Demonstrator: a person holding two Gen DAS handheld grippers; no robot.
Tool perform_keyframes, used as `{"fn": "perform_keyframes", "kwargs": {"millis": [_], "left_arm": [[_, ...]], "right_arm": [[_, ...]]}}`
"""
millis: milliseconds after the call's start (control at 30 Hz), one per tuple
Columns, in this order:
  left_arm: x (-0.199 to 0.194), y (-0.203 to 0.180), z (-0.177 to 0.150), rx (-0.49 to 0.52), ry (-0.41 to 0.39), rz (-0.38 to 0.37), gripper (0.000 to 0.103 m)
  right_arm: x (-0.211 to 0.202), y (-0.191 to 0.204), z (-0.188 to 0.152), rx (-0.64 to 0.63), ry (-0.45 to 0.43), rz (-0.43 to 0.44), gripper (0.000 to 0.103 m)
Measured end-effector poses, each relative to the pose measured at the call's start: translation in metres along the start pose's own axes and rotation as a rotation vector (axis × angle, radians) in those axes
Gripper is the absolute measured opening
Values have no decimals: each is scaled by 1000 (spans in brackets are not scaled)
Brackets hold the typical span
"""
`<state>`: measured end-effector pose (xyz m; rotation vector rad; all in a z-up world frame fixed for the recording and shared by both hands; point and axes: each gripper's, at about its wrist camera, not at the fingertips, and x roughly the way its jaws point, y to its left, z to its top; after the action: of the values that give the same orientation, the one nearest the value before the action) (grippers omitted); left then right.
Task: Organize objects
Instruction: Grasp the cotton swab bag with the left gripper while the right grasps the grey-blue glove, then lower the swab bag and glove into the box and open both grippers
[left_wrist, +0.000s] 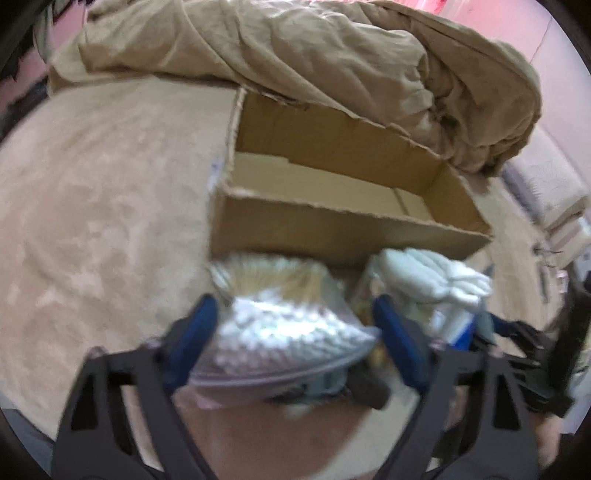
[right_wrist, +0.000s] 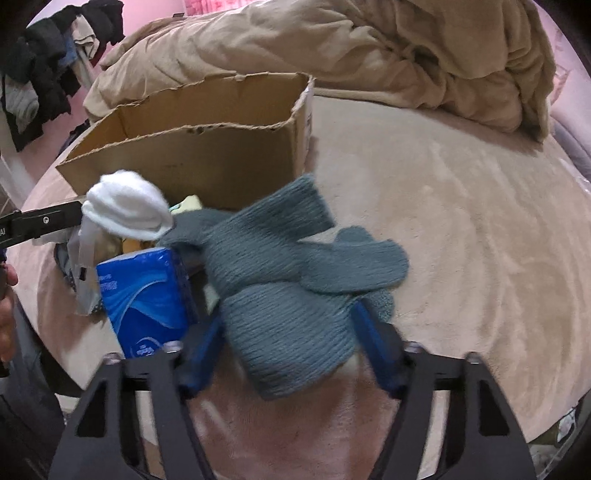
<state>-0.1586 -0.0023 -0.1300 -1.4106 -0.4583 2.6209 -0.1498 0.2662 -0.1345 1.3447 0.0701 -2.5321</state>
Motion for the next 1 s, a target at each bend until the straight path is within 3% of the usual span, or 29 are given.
{"fn": "perform_keyframes", "kwargs": {"millis": [100, 267, 667, 1000], "left_arm": [[-4, 5, -6, -34, 1, -57, 70], [-18, 2, -12, -32, -14, -89, 65], [-90, -15, -14, 7, -127, -92, 65], [-134, -54, 22, 78, -243, -111, 65]], "right_arm": [[-4, 1, 0, -1, -8, 10, 53], [-16, -2, -3, 12, -40, 33, 48], [-66, 1, 7, 26, -161, 25, 47], [-119, 7, 41, 23, -257, 56, 47]]}}
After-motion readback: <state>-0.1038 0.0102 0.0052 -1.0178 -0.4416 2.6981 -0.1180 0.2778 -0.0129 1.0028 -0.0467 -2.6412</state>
